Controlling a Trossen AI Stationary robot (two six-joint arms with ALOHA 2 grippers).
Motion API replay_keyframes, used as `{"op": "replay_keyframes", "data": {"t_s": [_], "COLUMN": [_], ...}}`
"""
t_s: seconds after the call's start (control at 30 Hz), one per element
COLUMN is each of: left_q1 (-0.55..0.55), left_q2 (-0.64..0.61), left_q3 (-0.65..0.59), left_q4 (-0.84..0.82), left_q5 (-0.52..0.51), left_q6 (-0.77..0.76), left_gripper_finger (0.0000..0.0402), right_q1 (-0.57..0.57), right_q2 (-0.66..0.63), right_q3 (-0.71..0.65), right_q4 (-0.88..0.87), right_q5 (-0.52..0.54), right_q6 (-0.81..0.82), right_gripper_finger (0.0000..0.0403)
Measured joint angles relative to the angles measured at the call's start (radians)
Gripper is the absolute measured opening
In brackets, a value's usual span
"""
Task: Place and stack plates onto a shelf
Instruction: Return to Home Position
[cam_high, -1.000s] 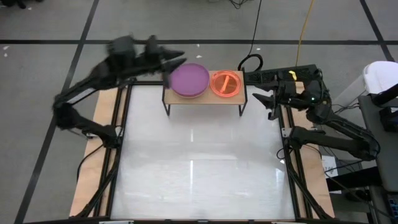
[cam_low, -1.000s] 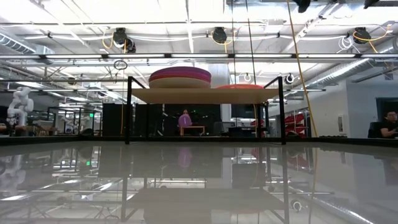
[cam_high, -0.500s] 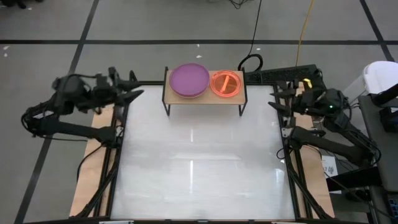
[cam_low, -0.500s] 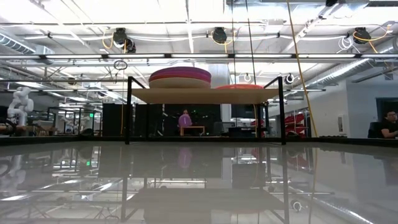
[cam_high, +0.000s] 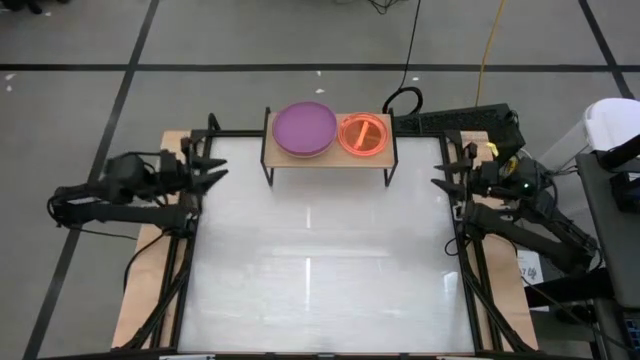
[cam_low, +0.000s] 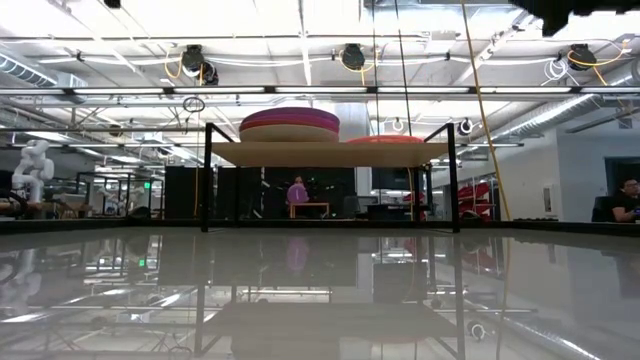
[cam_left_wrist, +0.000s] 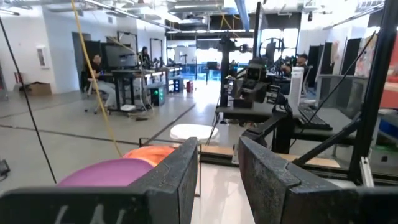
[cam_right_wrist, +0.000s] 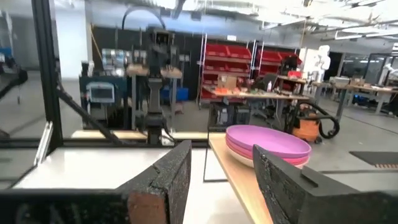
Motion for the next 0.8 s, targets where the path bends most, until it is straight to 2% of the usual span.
{"op": "replay_keyframes", "data": {"t_s": [0.2,0.4,0.57,0.8], "left_q1": [0.003,0.026,0.057,0.075], "left_q2": [-0.005,-0.043,-0.150,-0.276], "left_q3": [-0.198,-0.295,-0.310,-0.343], "left_q4": [0.178,0.232,0.212,0.111], "left_q5": [-0.001,-0.006,-0.168,-0.165], "left_q6": [0.024,0.017,0.029,-0.042], "left_gripper_finger": [0.0122,0.0122,0.0122,0.0122], "right_q1": [0.000,0.000,0.000,0.000], "right_q2": [-0.100,-0.133,-0.137,-0.136], "right_q3": [-0.216,-0.374,-0.397,-0.403], "right_q4": [0.219,0.375,0.391,0.377], "right_q5": [0.000,0.002,0.001,0.002], "right_q6": [0.089,0.149,0.132,0.137], "right_gripper_finger": [0.0155,0.0155,0.0155,0.0155]}}
